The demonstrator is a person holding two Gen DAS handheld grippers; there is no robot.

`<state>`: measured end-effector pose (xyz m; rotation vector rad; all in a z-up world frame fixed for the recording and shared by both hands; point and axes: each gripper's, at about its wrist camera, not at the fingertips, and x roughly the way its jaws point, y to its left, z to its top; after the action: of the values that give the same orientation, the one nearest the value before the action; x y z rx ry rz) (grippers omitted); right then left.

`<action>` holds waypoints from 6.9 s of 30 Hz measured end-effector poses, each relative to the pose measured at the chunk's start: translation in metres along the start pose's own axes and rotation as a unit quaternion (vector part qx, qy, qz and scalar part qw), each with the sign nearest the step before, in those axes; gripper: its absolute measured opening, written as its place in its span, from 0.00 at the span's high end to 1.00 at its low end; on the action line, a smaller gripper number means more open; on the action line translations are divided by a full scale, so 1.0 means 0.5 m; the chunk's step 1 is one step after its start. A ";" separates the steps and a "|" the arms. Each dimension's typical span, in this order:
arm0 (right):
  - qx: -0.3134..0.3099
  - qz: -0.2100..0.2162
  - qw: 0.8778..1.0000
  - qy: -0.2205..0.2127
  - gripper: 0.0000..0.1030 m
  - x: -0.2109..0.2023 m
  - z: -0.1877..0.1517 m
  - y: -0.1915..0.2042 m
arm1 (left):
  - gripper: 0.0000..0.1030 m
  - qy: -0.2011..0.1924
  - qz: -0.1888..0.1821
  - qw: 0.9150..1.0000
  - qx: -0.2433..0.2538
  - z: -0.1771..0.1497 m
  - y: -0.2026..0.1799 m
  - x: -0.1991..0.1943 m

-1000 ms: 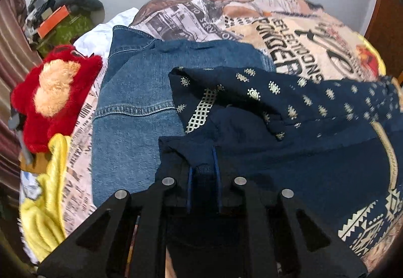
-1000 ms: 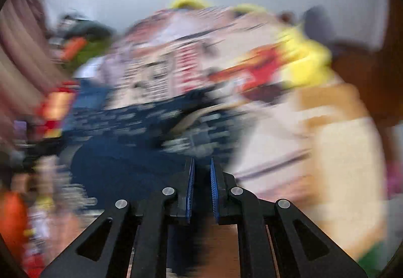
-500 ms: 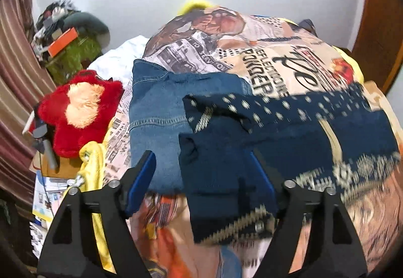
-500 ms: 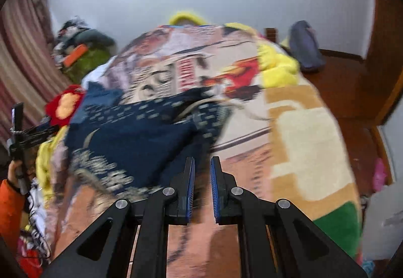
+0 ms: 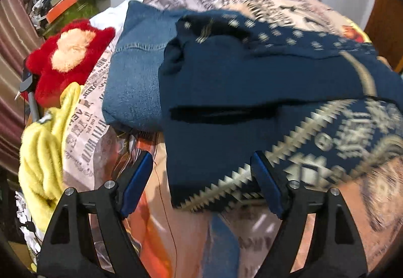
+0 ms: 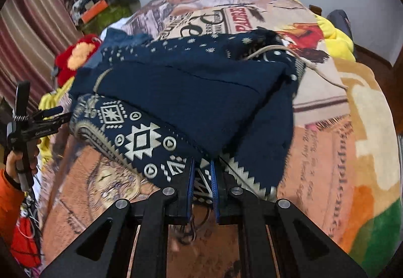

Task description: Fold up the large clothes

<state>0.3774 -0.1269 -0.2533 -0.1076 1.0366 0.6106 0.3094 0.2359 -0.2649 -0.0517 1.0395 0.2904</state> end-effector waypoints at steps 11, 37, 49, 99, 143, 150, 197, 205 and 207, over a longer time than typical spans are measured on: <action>-0.073 -0.049 0.995 -0.042 0.93 0.083 0.183 0.013 | 0.22 -0.080 0.045 0.994 0.051 0.200 -0.035 0.036; -0.081 0.036 0.995 -0.051 0.93 0.017 0.162 0.127 | 0.16 -0.101 -0.104 0.984 0.102 0.156 -0.157 -0.135; -0.092 -0.060 0.994 -0.021 0.93 0.105 0.078 0.118 | 0.08 -0.035 -0.115 0.990 0.080 0.052 -0.221 -0.014; 0.045 -0.076 0.993 -0.081 0.00 -0.089 0.003 -0.031 | 0.08 0.027 -0.306 0.900 -0.308 -0.092 0.044 0.067; -0.088 0.047 0.994 0.049 0.00 0.138 0.077 0.286 | 0.91 -0.150 -0.117 0.962 -0.195 0.071 -0.010 -0.203; -0.014 0.044 0.999 0.008 0.00 -0.010 0.030 0.140 | 0.92 -0.194 -0.134 0.964 -0.124 0.167 -0.160 -0.286; 0.097 0.118 0.988 0.017 0.01 -0.006 0.053 0.081 | 0.18 -0.070 -0.116 0.990 0.036 -0.036 -0.154 -0.201; 0.097 0.158 0.982 0.035 0.73 0.071 0.091 0.093 | 0.18 -0.060 -0.120 0.990 0.030 -0.040 -0.153 -0.183; 0.061 0.139 0.988 0.011 0.83 0.042 0.102 0.111 | 0.18 -0.069 -0.110 0.991 0.035 -0.032 -0.157 -0.207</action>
<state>0.3954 -0.0533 -0.2331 0.1403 1.1167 0.7965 0.2676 0.1358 -0.1918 -0.0816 0.8971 0.0554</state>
